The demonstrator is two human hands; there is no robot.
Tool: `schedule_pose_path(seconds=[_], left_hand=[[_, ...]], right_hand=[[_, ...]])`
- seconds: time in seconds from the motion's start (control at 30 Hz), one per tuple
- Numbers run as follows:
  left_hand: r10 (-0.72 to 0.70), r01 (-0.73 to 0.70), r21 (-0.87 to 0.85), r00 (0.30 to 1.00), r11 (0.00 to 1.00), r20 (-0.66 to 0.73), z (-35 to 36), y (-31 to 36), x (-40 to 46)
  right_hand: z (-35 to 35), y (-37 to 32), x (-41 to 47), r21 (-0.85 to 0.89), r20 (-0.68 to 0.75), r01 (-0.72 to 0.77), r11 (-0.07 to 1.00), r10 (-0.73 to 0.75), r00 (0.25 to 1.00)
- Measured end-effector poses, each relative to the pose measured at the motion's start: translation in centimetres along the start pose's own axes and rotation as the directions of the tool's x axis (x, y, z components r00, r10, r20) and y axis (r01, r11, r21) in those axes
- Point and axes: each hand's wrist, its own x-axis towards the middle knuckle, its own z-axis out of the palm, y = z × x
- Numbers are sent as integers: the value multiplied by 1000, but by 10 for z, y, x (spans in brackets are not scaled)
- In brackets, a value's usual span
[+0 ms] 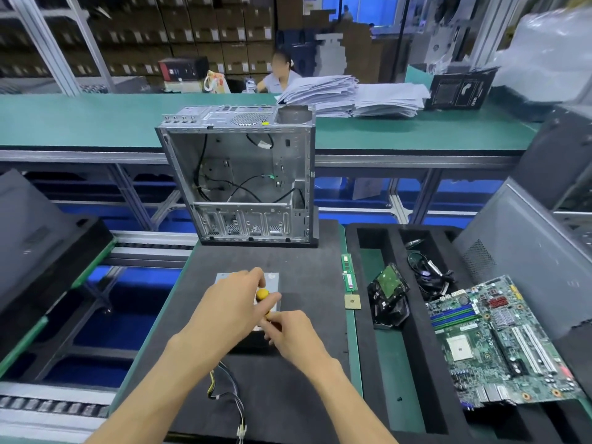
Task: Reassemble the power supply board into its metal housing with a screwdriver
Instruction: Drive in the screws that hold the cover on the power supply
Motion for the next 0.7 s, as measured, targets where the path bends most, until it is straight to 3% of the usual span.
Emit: schedule_pose_path(seconds=[0.1,0.37,0.47,0.57,0.63,0.7], left_hand=[[-15,14,33,1000,999,13,-3,3,4],[135,-147,58,976,987,168,-10,-5,11],[119,-123,31,989,992,93,-8,-4,10],[16,-17,58,1000,998,24,-9,-4,12],[-24,21,60,999,998,36,-10,-4,14],[30,-37,72,995,997,100,-12,-2,15]], right_hand=[[0,-1,2,7,-16,-12,1000,12,1000],[-3,-4,2,-31,2,20,999,-20,1000],[-4,-5,2,-2,6,18,1000,-18,1000],[-6,-3,3,14,3,5,1000,-5,1000],[-7,-3,4,19,3,-17,1000,17,1000],[-7,-4,5,-1,-7,-19,1000,19,1000]])
